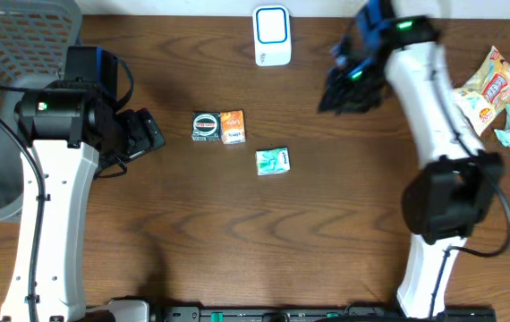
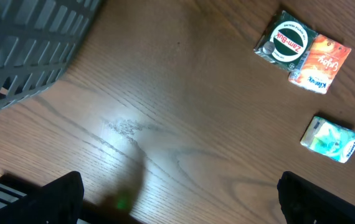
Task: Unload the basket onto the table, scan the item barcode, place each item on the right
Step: 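Move the right gripper back to the Kleenex tissue pack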
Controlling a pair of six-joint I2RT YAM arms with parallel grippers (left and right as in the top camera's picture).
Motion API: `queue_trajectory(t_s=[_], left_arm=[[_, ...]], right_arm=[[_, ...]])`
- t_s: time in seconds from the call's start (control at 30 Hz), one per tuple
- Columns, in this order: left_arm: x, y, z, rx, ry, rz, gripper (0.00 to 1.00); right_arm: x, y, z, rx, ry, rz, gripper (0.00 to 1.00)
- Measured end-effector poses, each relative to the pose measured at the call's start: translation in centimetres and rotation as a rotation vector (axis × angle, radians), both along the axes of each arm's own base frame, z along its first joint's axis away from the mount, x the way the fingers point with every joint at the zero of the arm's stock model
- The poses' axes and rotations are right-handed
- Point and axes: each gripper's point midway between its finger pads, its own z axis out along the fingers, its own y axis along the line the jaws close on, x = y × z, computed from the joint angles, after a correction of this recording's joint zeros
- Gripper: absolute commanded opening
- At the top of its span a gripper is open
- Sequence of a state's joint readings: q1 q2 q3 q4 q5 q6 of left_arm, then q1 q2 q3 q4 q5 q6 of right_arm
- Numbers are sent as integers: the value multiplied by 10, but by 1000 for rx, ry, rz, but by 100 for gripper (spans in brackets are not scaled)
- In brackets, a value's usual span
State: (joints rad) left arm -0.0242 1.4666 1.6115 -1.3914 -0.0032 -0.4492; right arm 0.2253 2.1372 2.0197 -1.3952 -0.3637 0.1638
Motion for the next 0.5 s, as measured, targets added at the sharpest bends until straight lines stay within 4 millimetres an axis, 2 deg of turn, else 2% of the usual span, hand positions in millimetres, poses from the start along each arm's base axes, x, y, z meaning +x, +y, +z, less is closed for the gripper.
queue_trajectory(t_s=[0.1, 0.27, 0.37, 0.5], left_arm=[[0, 0, 0, 0, 0, 0, 98], [0, 0, 0, 0, 0, 0, 98], [0, 0, 0, 0, 0, 0, 98], [0, 0, 0, 0, 0, 0, 98]], right_arm=[[-30, 29, -25, -41, 72, 90, 36], [-65, 67, -57, -74, 115, 192, 31], [-78, 80, -74, -92, 126, 202, 30], [-76, 86, -96, -128, 99, 130, 31]])
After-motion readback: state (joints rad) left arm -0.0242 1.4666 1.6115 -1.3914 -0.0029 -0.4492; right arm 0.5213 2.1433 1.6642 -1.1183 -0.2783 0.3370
